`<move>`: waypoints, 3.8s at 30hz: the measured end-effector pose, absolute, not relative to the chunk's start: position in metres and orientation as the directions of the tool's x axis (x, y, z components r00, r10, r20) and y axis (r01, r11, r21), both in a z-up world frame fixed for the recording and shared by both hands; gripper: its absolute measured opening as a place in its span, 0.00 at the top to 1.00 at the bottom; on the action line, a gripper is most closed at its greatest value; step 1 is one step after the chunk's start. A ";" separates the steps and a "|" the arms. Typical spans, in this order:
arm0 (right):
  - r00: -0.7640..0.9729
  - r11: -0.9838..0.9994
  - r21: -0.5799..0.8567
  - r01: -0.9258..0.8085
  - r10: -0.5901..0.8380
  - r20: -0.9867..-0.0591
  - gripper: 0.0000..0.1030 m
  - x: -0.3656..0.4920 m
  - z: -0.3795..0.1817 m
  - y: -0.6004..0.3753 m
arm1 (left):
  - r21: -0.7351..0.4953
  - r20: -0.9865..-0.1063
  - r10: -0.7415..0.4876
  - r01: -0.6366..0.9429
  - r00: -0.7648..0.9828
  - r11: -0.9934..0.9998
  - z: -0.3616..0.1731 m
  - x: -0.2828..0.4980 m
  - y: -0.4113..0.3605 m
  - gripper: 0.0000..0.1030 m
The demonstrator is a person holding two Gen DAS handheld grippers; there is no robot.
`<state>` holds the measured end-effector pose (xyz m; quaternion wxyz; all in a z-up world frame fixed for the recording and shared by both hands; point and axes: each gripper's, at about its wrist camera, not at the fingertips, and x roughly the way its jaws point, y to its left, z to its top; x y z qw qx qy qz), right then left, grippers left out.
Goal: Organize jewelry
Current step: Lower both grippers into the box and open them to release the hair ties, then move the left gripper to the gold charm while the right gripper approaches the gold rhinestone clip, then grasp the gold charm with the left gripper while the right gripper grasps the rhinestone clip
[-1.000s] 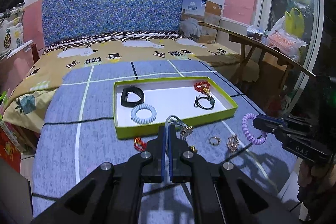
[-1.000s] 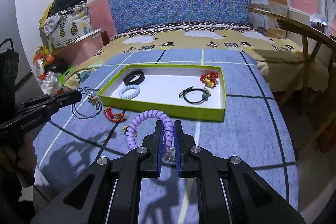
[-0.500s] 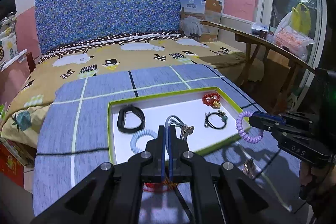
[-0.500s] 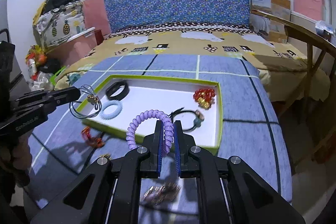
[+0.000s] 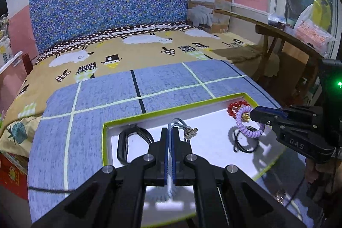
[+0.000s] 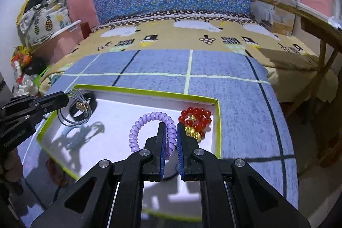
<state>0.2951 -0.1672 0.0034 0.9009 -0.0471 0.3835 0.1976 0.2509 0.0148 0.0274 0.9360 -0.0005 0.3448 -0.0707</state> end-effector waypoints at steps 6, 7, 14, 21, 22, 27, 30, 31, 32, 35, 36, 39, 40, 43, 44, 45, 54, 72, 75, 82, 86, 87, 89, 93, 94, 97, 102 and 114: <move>0.596 0.922 0.064 -0.382 0.298 -0.746 0.91 0.311 -0.012 -0.164 | -0.051 -0.687 -0.120 0.117 0.717 0.992 0.010 0.274 0.016 0.98; 0.594 0.922 0.063 -0.382 0.297 -0.748 0.91 0.313 -0.013 -0.163 | -0.050 -0.694 -0.118 0.116 0.711 0.992 0.007 0.276 0.016 0.98; 0.574 0.926 0.057 -0.374 0.280 -0.769 0.90 0.320 -0.020 -0.162 | -0.057 -0.724 -0.116 0.108 0.680 0.992 -0.005 0.282 0.016 0.97; 0.582 0.921 0.047 -0.386 0.283 -0.763 0.81 0.316 -0.016 -0.160 | -0.062 -0.731 -0.120 0.110 0.672 0.992 -0.007 0.282 0.016 0.95; 0.586 0.921 0.042 -0.388 0.282 -0.760 0.81 0.314 -0.014 -0.160 | -0.061 -0.730 -0.119 0.110 0.673 0.992 -0.007 0.282 0.016 0.94; 0.608 0.914 0.043 -0.404 0.303 -0.734 0.81 0.300 -0.002 -0.161 | -0.065 -0.710 -0.126 0.114 0.693 0.991 0.000 0.273 0.016 0.82; 0.622 0.911 0.059 -0.408 0.324 -0.713 0.81 0.287 0.008 -0.165 | -0.061 -0.688 -0.125 0.114 0.715 0.992 0.008 0.261 0.017 0.80; 0.629 0.910 0.068 -0.409 0.335 -0.702 0.81 0.280 0.012 -0.168 | -0.060 -0.680 -0.124 0.113 0.723 0.992 0.011 0.256 0.018 0.80; 0.632 0.909 0.073 -0.410 0.341 -0.696 0.81 0.276 0.015 -0.170 | -0.063 -0.670 -0.127 0.114 0.732 0.991 0.015 0.249 0.019 0.80; 0.648 0.903 0.101 -0.418 0.374 -0.664 0.80 0.254 0.026 -0.178 | -0.071 -0.636 -0.137 0.119 0.759 0.990 0.025 0.228 0.020 0.80; 0.654 0.902 0.107 -0.419 0.381 -0.654 0.80 0.246 0.029 -0.181 | -0.071 -0.623 -0.140 0.122 0.769 0.990 0.028 0.219 0.020 0.80; 0.668 0.899 0.125 -0.420 0.400 -0.628 0.79 0.221 0.036 -0.190 | -0.077 -0.593 -0.143 0.121 0.792 0.990 0.036 0.196 0.021 0.80; 0.670 0.897 0.130 -0.421 0.405 -0.622 0.77 0.215 0.037 -0.192 | -0.080 -0.584 -0.145 0.121 0.799 0.989 0.038 0.188 0.022 0.80; 0.679 0.896 0.143 -0.421 0.416 -0.605 0.67 0.193 0.040 -0.198 | -0.093 -0.565 -0.154 0.122 0.810 0.988 0.041 0.166 0.023 0.80; 0.682 0.894 0.145 -0.424 0.420 -0.599 0.66 0.185 0.041 -0.200 | -0.099 -0.561 -0.156 0.121 0.813 0.988 0.042 0.159 0.024 0.80; 0.683 0.893 0.144 -0.426 0.422 -0.596 0.66 0.179 0.041 -0.201 | -0.102 -0.559 -0.155 0.118 0.814 0.988 0.042 0.153 0.024 0.80; 0.670 0.889 0.171 -0.425 0.436 -0.601 0.65 0.137 0.032 -0.208 | -0.116 -0.552 -0.134 0.084 0.823 0.990 0.037 0.106 0.032 0.80; 0.623 0.893 0.231 -0.387 0.438 -0.648 0.61 0.113 0.005 -0.212 | -0.138 -0.585 -0.155 0.090 0.796 0.986 0.015 0.071 0.030 0.80; 0.619 0.894 0.234 -0.383 0.436 -0.653 0.61 0.114 0.002 -0.211 | -0.143 -0.590 -0.167 0.102 0.790 0.984 0.013 0.072 0.026 0.79; 0.606 0.901 0.233 -0.366 0.421 -0.674 0.61 0.120 -0.005 -0.206 | -0.146 -0.608 -0.200 0.139 0.768 0.979 0.007 0.081 0.016 0.78; 0.605 0.906 0.233 -0.352 0.410 -0.682 0.61 0.125 -0.008 -0.202 | -0.148 -0.616 -0.214 0.156 0.758 0.977 0.006 0.088 0.010 0.73; 0.604 0.909 0.232 -0.347 0.406 -0.686 0.61 0.126 -0.009 -0.201 | -0.147 -0.617 -0.218 0.161 0.756 0.976 0.006 0.090 0.009 0.73; 0.603 0.913 0.233 -0.335 0.398 -0.692 0.61 0.129 -0.012 -0.200 | -0.142 -0.622 -0.225 0.174 0.750 0.974 0.005 0.094 0.005 0.73; 0.608 0.924 0.224 -0.310 0.373 -0.701 0.61 0.135 -0.016 -0.197 | -0.138 -0.629 -0.232 0.188 0.742 0.973 0.003 0.103 -0.001 0.73; 0.608 0.927 0.220 -0.303 0.366 -0.705 0.61 0.137 -0.017 -0.196 | -0.139 -0.632 -0.234 0.188 0.739 0.972 0.001 0.105 -0.003 0.73; 0.607 0.933 0.208 -0.295 0.351 -0.713 0.61 0.142 -0.019 -0.193 | -0.146 -0.642 -0.241 0.192 0.728 0.970 -0.003 0.110 -0.006 0.73; 0.588 0.939 0.171 -0.298 0.321 -0.742 0.61 0.147 -0.027 -0.186 | -0.149 -0.657 -0.250 0.202 0.711 0.968 -0.008 0.116 -0.013 0.73; 0.566 0.935 0.137 -0.327 0.310 -0.764 0.61 0.149 -0.029 -0.195 | -0.188 -0.695 -0.284 0.215 0.661 0.959 -0.018 0.135 -0.024 0.73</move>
